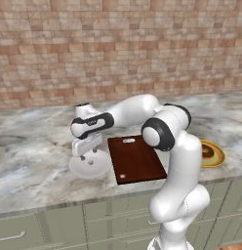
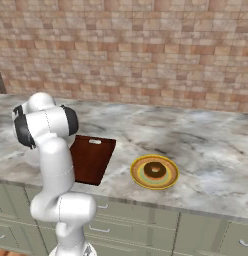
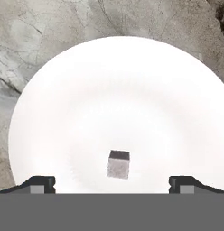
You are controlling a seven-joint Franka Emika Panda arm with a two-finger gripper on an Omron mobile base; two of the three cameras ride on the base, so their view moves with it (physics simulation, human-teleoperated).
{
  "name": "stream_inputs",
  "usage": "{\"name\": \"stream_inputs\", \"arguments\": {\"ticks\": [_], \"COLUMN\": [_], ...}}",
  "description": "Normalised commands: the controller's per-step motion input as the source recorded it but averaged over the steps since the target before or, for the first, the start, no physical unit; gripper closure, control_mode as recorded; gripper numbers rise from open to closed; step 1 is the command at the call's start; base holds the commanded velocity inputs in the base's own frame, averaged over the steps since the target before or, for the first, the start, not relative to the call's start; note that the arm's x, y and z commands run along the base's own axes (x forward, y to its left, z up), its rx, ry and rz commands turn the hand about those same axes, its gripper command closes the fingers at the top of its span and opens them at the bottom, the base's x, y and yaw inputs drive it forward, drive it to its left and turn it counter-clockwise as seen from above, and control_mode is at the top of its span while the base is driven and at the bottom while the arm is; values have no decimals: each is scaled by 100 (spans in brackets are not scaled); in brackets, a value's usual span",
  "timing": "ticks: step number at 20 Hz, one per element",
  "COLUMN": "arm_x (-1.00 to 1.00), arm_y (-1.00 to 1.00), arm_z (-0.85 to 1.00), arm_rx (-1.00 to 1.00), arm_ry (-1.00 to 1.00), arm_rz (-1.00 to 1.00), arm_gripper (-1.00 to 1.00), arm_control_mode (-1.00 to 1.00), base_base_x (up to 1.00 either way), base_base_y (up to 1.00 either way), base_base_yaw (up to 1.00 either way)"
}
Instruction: Move the dessert items from the plates to the tray.
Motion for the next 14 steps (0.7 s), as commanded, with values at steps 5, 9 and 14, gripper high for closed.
{"name": "stream_inputs", "arguments": {"ticks": [5, 9, 14], "arm_x": [6, 11, 0], "arm_y": [0, 0, 0], "arm_z": [-22, -18, -14], "arm_rx": [0, 0, 0], "arm_ry": [0, 0, 0], "arm_rz": [-1, 0, 0], "arm_gripper": [-100, -100, -100], "arm_control_mode": [-100, -100, -100], "base_base_x": [0, 0, 0], "base_base_y": [0, 0, 0], "base_base_yaw": [0, 0, 0]}}
